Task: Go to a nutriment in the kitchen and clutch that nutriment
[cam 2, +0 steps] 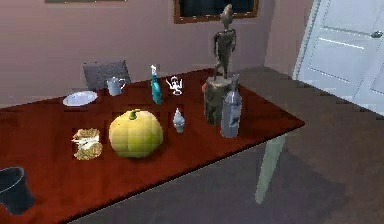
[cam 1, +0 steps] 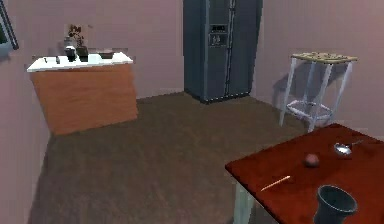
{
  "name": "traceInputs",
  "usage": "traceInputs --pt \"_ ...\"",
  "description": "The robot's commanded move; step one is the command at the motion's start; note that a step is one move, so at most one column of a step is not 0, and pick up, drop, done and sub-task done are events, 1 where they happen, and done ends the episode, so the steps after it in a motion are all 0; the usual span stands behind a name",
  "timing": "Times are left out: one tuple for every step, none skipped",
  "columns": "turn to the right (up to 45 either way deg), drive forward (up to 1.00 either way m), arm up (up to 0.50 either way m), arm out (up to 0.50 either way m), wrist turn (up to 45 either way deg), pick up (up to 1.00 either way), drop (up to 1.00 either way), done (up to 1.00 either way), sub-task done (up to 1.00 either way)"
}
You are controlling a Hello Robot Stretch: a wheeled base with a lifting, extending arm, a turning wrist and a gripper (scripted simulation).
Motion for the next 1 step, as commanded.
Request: traceInputs --pt "45.0 0.0 0.0 0.0 0.0 0.0 0.0 0.0 0.0"
